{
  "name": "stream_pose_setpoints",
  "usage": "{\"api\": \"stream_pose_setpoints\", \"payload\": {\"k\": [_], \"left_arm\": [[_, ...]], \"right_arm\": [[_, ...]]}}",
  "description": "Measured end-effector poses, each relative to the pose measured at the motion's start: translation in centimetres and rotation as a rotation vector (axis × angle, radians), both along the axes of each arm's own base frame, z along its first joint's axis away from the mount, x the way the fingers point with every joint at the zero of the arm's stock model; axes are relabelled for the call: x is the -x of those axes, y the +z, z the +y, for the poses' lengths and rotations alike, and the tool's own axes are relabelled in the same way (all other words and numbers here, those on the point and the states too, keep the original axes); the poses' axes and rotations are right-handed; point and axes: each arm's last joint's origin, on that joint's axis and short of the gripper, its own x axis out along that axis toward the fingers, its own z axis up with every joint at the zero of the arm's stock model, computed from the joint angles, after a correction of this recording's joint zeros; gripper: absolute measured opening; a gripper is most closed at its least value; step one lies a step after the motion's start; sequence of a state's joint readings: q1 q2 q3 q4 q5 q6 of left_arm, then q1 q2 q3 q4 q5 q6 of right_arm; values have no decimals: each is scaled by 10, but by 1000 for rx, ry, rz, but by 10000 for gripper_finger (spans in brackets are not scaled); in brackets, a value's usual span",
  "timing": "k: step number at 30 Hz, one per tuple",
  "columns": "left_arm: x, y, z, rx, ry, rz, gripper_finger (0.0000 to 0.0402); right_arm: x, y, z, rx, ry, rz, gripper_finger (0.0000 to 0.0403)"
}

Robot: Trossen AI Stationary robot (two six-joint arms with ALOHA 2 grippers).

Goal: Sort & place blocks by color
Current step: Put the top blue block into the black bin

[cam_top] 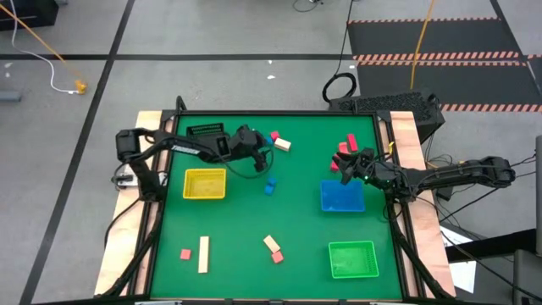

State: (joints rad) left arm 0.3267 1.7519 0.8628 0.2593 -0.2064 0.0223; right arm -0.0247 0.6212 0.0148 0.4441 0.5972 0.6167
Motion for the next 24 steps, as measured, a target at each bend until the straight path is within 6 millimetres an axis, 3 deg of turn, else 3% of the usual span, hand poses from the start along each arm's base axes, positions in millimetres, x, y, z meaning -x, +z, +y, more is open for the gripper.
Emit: {"api": "stream_pose_setpoints", "payload": {"k": [6,10,17,24], "left_arm": [[1,-13,14,128,105,-56,238],[2,-17,20,147,138,-73,262],[3,-17,23,52,74,-12,321],[9,-22,26,-4,18,109,320]], "right_arm": [[0,0,0,0,0,0,160],[0,0,0,0,0,0,160],[0,0,0,0,0,0,160],[0,0,0,0,0,0,160]]}}
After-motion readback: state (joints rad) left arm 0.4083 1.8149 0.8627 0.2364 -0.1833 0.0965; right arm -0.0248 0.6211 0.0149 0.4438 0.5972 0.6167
